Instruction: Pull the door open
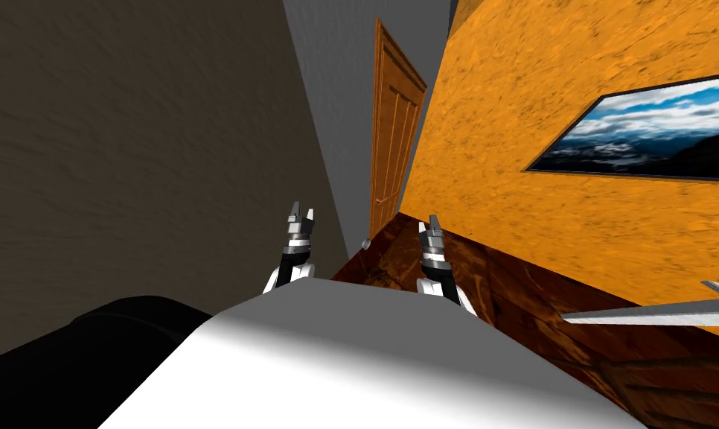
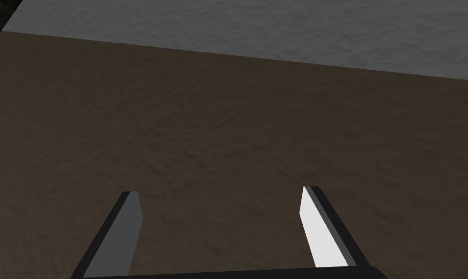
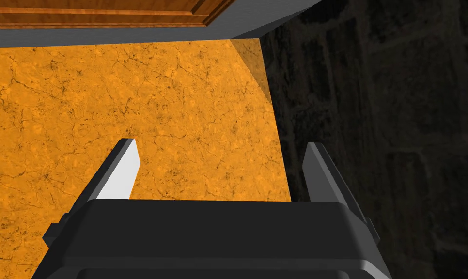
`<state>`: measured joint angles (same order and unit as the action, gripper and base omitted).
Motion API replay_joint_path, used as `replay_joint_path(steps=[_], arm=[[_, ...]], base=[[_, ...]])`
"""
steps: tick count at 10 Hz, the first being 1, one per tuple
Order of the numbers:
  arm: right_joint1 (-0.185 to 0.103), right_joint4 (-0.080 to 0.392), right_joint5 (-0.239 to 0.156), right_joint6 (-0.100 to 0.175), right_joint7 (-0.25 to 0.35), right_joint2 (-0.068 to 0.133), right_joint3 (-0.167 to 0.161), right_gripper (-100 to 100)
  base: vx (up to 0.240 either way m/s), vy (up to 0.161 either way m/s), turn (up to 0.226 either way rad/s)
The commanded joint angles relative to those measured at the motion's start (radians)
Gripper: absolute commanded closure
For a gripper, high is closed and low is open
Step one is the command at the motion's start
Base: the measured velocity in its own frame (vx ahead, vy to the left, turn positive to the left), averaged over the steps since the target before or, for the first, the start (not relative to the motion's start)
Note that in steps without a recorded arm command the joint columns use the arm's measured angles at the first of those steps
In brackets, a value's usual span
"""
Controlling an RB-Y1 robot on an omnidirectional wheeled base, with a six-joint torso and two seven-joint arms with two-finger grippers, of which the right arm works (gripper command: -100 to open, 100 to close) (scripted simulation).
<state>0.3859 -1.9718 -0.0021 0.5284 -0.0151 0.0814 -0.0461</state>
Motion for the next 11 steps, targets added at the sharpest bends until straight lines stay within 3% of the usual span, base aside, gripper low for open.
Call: replay_joint_path(steps=[1,11], arm=[[-0.009,0.033,-0.007,0.012,0.001,0.006,-0.006,-100],[-0.080,0.232,-0.054,0.059,0.018,0.047,-0.029,-100]], base=[[0.092,-0.085,0.127],[0.075,-0.072,0.143]])
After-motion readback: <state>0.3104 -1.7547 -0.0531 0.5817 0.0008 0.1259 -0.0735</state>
